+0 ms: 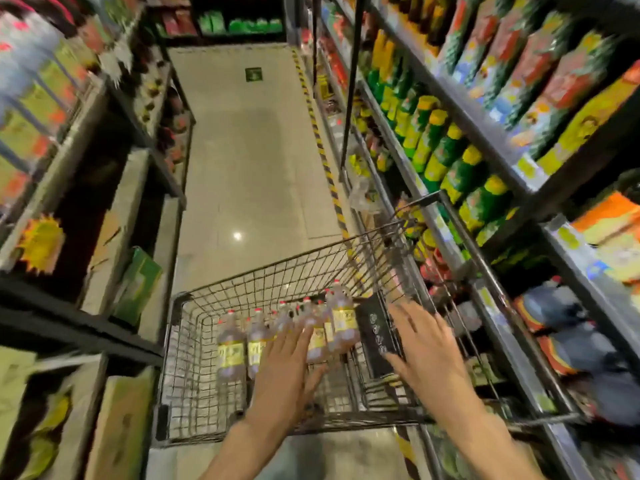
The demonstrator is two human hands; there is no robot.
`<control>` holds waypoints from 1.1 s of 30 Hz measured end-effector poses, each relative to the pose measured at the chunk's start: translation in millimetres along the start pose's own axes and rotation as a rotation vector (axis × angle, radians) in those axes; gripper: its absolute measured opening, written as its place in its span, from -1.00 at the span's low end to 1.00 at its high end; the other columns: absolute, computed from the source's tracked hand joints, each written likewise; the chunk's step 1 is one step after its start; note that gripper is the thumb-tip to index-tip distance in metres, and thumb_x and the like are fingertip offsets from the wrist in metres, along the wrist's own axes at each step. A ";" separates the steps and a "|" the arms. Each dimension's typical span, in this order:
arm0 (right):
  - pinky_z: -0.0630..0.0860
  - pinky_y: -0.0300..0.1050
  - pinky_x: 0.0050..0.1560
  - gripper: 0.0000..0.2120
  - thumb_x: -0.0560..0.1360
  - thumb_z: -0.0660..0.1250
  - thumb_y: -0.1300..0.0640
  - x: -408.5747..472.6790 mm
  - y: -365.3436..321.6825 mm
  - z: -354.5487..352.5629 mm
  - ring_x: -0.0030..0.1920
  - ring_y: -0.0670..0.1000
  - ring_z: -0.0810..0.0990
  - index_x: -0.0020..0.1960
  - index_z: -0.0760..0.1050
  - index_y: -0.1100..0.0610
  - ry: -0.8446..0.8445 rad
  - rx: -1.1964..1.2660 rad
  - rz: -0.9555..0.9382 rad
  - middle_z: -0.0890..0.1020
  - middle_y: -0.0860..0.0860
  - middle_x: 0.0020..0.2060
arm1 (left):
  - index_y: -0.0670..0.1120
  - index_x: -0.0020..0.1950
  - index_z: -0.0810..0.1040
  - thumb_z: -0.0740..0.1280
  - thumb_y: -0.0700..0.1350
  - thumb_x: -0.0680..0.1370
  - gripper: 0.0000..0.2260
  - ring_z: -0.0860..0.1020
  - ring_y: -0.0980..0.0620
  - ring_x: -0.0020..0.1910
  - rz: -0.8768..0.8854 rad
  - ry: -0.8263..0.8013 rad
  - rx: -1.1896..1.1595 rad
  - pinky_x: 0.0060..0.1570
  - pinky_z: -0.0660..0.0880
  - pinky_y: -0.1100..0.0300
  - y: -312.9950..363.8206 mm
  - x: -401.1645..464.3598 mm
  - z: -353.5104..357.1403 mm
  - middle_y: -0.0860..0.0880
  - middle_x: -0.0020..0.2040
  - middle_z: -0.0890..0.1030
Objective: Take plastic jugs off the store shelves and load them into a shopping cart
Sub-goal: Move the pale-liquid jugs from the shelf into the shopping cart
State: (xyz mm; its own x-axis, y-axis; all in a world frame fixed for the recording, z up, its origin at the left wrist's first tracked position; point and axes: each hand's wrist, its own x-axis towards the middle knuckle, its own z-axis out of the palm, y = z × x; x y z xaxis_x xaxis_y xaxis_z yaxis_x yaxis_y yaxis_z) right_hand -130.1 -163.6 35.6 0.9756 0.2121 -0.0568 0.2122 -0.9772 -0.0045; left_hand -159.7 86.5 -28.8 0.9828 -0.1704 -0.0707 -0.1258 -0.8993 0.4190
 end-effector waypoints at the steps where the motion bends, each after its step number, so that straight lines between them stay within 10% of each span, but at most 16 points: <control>1: 0.48 0.18 0.38 -0.16 0.33 0.62 -0.13 15.6 -10.9 12.2 0.42 0.11 0.50 0.50 0.42 0.11 -0.024 -0.002 -0.029 0.52 0.07 0.40 | 0.03 0.65 0.16 0.22 0.26 0.64 -0.35 0.18 -0.05 0.62 -0.051 -0.024 0.005 0.55 0.22 -0.03 -18.5 0.7 0.6 0.02 0.64 0.21; 10: 0.62 0.17 0.13 -0.02 0.10 0.71 -0.14 116.1 -51.8 144.1 0.22 0.07 0.66 0.42 0.41 0.06 -0.226 0.109 -0.166 0.63 0.05 0.27 | 0.00 0.53 0.32 0.44 0.08 0.52 -0.37 0.53 -0.04 0.33 -0.508 -0.169 -0.010 0.29 0.53 0.00 -213.0 37.6 86.5 -0.04 0.43 0.51; 18: 0.67 0.23 0.04 0.02 0.07 0.74 -0.14 156.5 -49.8 252.1 0.17 0.10 0.71 0.45 0.42 0.02 -0.347 0.121 -0.122 0.63 0.04 0.30 | -0.05 0.50 0.31 0.37 0.43 0.42 -0.17 0.48 -0.17 0.35 -0.932 -0.231 -0.242 0.29 0.48 -0.12 -343.0 83.5 200.3 -0.12 0.38 0.49; 21: 0.65 0.26 0.07 -0.09 0.16 0.73 -0.04 158.4 -40.3 280.7 0.22 0.15 0.67 0.44 0.48 0.08 -0.334 0.158 -0.077 0.60 0.07 0.33 | 0.02 0.34 0.51 0.29 0.63 0.26 -0.11 0.61 -0.13 0.18 -0.925 -0.260 -0.359 0.12 0.57 -0.07 -382.4 79.8 244.2 -0.08 0.19 0.64; 24: 0.64 0.29 0.07 -0.14 0.22 0.71 0.08 158.3 -36.4 301.5 0.21 0.24 0.66 0.44 0.45 0.15 -0.396 0.211 -0.026 0.60 0.15 0.30 | 0.01 -0.06 0.66 0.50 0.38 0.31 -0.52 0.69 0.12 -0.20 -0.941 -0.149 -0.529 -0.14 0.59 0.11 -363.6 81.8 226.2 0.06 -0.20 0.72; 28: 0.53 0.12 0.31 -0.23 0.47 0.55 0.05 165.3 -44.6 297.0 0.33 0.04 0.53 0.57 0.26 0.07 -0.437 0.349 0.121 0.46 -0.03 0.42 | 0.00 0.02 0.61 0.54 0.43 0.27 -0.41 0.68 0.14 -0.22 -0.979 -0.121 -0.517 -0.23 0.62 0.13 -366.2 68.7 235.6 0.05 -0.19 0.71; 33: 0.51 0.05 0.08 -0.43 0.59 0.39 -0.04 191.6 -40.7 302.4 0.24 0.03 0.54 0.51 0.24 -0.05 -0.503 0.511 0.355 0.49 -0.07 0.27 | 0.06 0.05 0.53 0.47 0.43 0.31 -0.45 0.66 -0.07 -0.08 -0.878 -0.072 -0.468 -0.02 0.62 -0.09 -346.3 62.5 220.1 -0.05 -0.05 0.67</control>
State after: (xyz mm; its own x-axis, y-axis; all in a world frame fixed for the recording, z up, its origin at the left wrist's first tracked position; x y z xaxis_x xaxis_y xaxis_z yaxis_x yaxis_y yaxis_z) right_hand 31.1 -85.5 -277.0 0.8119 -0.0218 -0.5834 -0.2767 -0.8943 -0.3516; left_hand -84.4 298.7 -377.6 0.6894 0.4405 -0.5750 0.7228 -0.4713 0.5054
